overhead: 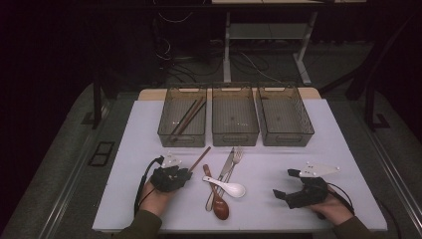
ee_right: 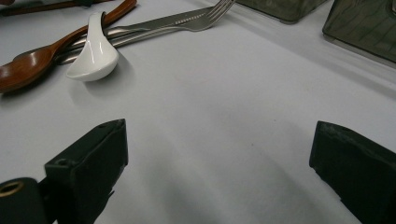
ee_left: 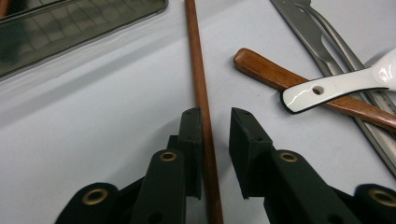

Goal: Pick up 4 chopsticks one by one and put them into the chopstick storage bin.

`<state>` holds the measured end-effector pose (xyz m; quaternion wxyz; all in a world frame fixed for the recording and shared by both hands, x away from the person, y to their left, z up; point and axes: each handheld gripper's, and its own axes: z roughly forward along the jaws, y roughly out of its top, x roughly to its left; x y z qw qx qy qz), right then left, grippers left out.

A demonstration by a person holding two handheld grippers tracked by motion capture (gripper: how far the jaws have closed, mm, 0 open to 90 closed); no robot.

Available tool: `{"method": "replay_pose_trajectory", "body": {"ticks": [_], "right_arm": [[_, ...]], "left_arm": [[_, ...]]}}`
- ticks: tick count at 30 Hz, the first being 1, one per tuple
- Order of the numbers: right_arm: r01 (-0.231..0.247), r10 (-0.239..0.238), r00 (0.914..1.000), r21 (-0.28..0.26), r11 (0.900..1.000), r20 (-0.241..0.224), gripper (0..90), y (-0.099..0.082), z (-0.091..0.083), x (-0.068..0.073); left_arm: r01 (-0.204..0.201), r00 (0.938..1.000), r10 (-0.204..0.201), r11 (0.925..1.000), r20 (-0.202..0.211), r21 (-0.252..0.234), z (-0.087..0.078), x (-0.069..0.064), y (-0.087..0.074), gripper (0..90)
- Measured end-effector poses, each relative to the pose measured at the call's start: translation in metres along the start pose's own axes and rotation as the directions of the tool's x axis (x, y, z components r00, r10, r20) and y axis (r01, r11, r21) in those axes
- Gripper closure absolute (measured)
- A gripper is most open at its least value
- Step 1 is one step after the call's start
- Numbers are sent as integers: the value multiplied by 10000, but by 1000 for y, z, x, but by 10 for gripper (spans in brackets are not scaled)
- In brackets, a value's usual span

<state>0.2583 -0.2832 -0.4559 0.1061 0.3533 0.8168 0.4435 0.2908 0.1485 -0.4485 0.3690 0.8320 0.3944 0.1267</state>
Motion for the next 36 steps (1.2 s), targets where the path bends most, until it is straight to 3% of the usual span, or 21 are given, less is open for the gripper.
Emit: {"method": "replay_pose_trajectory", "body": {"ticks": [8, 20, 27, 36], "right_arm": [[29, -29, 10000, 21, 10000, -11, 42, 0, 1, 0], [66, -66, 10000, 23, 10000, -31, 42, 0, 1, 1], [82, -82, 9999, 29, 10000, -66, 42, 0, 1, 1], [99, -98, 9999, 57, 9999, -104, 43, 0, 1, 1]], "left_arm": [[114, 9999, -114, 9999, -75, 51, 0, 2, 0, 810], [262, 9997, -262, 9994, 20, 248, 0, 4, 3, 829], [166, 9997, -171, 9993, 155, 321, 0, 6, 5, 831], [-40, 9996, 39, 10000, 274, 38, -9, 7, 9, 831]]}}
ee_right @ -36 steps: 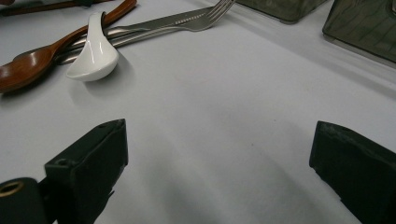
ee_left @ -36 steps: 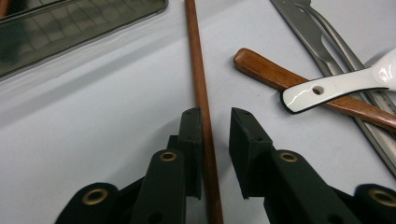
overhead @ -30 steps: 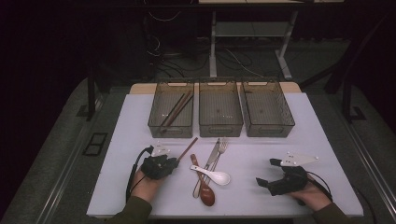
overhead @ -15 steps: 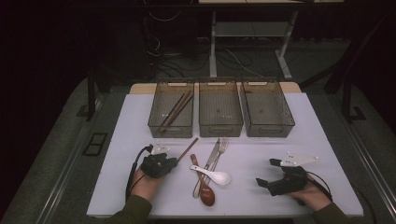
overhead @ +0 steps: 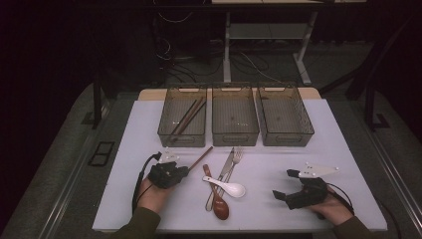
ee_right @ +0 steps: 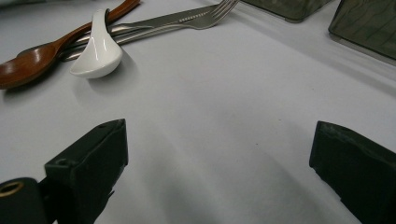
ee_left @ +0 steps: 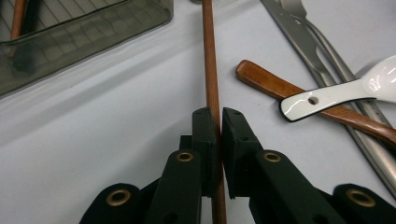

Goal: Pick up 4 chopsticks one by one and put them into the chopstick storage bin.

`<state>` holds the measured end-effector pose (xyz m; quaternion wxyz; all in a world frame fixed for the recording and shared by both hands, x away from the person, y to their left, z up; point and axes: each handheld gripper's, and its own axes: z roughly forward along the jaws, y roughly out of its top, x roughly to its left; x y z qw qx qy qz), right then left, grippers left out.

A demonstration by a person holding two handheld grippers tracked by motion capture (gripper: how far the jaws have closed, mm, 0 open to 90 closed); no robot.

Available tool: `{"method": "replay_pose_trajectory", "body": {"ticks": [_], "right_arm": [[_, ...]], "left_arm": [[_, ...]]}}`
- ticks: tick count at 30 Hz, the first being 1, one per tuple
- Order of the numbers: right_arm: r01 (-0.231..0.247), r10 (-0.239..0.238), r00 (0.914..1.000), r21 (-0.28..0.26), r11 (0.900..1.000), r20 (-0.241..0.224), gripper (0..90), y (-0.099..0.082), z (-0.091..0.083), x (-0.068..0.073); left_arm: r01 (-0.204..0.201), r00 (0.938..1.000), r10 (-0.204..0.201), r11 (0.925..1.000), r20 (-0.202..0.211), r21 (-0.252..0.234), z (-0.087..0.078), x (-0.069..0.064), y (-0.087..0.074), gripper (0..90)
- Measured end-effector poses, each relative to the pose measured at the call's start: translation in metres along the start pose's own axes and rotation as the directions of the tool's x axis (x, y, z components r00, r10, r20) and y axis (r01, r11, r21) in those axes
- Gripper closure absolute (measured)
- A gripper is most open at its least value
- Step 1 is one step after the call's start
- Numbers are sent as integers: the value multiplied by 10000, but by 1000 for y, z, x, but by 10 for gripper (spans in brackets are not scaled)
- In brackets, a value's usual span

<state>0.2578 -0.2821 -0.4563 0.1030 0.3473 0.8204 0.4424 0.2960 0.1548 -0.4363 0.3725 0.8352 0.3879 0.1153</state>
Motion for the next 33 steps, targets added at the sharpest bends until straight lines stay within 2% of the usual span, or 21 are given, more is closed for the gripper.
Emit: {"method": "replay_pose_trajectory", "body": {"ticks": [5, 10, 17, 33], "right_arm": [[18, -18, 10000, 4, 10000, -10, 42, 0, 0, 0], [18, -18, 10000, 0, 10000, -26, 42, 0, 0, 0], [38, -38, 10000, 5, 10000, -27, 43, 0, 0, 0], [27, -26, 10000, 42, 10000, -39, 43, 0, 1, 0]], "left_arm": [[-180, 9998, 180, 9998, 107, -26, -4, -1, 2, 831], [-528, 9983, 531, 9985, 232, -138, -10, -2, 4, 831], [-718, 9963, 742, 9959, 427, -549, -18, -5, 9, 831], [-447, 9973, 522, 9896, 522, -1367, -28, 1, 18, 831]]}}
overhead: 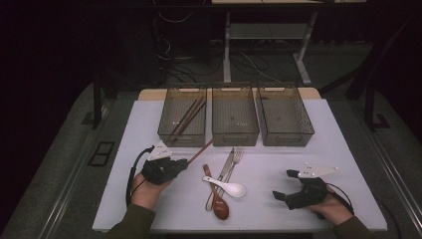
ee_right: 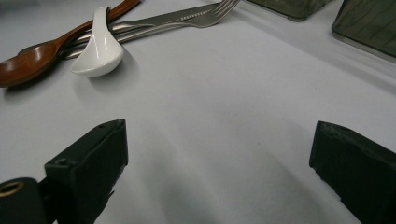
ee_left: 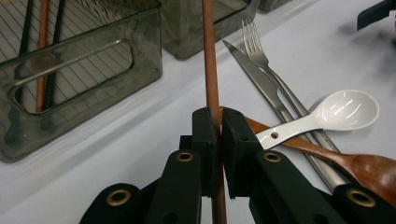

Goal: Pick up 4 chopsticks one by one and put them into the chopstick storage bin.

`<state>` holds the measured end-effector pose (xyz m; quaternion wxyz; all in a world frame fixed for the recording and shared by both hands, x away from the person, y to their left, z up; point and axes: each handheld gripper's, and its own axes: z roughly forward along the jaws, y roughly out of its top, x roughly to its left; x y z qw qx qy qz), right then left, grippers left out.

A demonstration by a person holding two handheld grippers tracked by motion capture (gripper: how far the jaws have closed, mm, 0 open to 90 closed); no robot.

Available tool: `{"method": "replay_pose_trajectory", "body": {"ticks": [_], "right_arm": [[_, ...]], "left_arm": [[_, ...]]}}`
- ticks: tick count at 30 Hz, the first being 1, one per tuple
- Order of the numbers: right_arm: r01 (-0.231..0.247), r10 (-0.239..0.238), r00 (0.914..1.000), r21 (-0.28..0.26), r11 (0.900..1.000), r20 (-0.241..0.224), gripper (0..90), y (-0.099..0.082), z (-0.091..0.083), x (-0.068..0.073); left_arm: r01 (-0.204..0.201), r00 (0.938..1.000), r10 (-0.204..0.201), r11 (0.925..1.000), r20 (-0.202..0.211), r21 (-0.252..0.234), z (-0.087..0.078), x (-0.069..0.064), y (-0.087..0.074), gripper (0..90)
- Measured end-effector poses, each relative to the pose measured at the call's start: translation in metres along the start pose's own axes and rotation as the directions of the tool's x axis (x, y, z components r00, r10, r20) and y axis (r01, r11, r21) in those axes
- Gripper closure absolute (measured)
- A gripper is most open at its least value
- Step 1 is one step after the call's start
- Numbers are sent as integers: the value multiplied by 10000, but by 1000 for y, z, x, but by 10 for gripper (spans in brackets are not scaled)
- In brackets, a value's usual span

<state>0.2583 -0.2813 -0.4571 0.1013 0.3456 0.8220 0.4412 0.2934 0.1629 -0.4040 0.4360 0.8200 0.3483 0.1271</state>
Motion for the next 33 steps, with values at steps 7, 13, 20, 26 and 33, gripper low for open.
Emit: {"method": "replay_pose_trajectory", "body": {"ticks": [7, 13, 20, 26, 33], "right_arm": [[-31, 31, 10000, 49, 10000, 12, 42, 0, 1, -1], [-39, 39, 10000, 49, 10000, 37, 43, 0, 1, -1], [-43, 43, 10000, 55, 10000, 68, 42, 0, 1, -1], [-30, 29, 10000, 76, 10000, 70, 42, 0, 1, -1], [-60, 59, 9999, 73, 10000, 104, 43, 0, 0, -1]], "left_arm": [[-26, 10000, 25, 9999, -57, -171, 0, 4, 7, 831], [67, 9999, -71, 9995, -119, -296, 2, 10, 12, 831], [224, 9997, -229, 9988, -96, -438, 4, 18, 20, 831], [292, 9995, -298, 9986, -133, -451, 6, 25, 28, 831], [365, 9992, -370, 9987, -122, -365, 11, 31, 34, 831]]}}
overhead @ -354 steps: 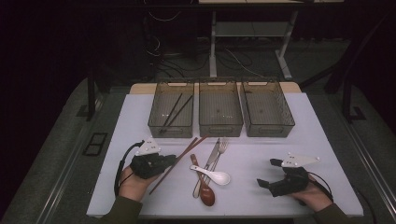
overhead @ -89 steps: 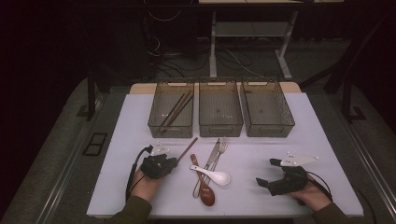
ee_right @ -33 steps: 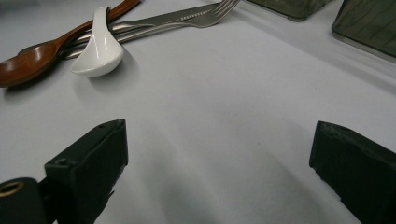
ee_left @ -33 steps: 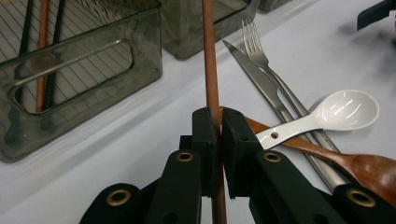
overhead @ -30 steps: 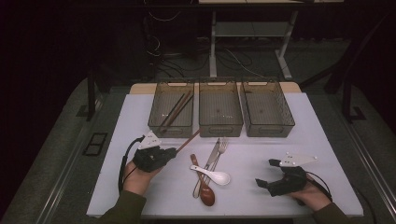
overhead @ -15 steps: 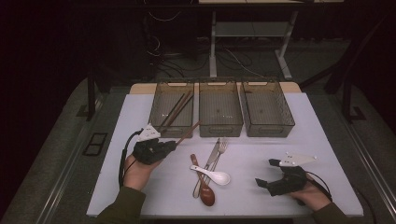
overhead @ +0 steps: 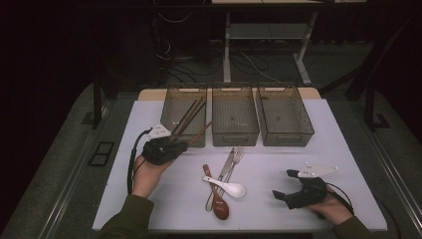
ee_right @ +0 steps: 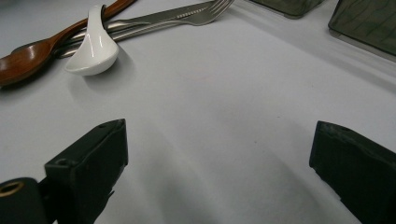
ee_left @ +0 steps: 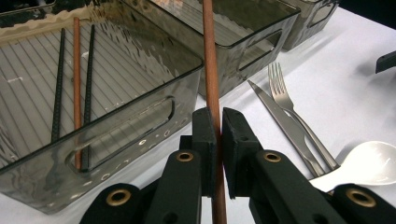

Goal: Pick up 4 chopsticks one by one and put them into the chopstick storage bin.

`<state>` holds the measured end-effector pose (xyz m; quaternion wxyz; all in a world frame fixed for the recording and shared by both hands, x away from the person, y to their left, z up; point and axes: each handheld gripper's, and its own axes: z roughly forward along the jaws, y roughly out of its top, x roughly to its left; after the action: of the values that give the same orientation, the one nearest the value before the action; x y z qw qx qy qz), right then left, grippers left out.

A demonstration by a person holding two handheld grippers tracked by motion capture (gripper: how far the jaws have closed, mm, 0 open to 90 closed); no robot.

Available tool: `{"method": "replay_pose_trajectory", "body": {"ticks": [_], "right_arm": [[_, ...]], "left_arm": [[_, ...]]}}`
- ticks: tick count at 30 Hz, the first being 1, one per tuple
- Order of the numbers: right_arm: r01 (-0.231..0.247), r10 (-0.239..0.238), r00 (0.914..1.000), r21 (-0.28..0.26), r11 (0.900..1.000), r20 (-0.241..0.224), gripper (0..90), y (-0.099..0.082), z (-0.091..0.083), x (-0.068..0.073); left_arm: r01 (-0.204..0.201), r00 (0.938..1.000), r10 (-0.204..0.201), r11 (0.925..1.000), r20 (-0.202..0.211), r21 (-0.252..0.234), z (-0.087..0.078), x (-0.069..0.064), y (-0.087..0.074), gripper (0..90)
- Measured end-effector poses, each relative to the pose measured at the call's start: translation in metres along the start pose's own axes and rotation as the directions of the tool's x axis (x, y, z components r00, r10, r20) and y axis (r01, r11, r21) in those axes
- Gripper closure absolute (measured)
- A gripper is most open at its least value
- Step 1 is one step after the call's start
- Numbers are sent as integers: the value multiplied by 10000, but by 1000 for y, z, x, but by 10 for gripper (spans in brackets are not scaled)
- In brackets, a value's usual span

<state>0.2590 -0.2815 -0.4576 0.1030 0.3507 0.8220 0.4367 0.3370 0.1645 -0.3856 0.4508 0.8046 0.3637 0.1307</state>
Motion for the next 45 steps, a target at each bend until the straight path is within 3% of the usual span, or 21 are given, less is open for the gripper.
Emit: {"method": "replay_pose_trajectory", "body": {"ticks": [10, 24, 45], "right_arm": [[18, -18, 10000, 25, 10000, -17, 43, 0, 0, 1], [21, -21, 10000, -12, 10000, 8, 42, 0, -1, 0], [14, -14, 10000, -86, 10000, -35, 42, 0, -1, 0]], "left_arm": [[54, 10000, -54, 10000, 19, 72, 6, 6, 10, 831], [-31, 9999, 31, 10000, -135, 11, 16, 17, 39, 831], [323, 9964, -329, 9994, -779, -89, 37, 48, 74, 831]]}}
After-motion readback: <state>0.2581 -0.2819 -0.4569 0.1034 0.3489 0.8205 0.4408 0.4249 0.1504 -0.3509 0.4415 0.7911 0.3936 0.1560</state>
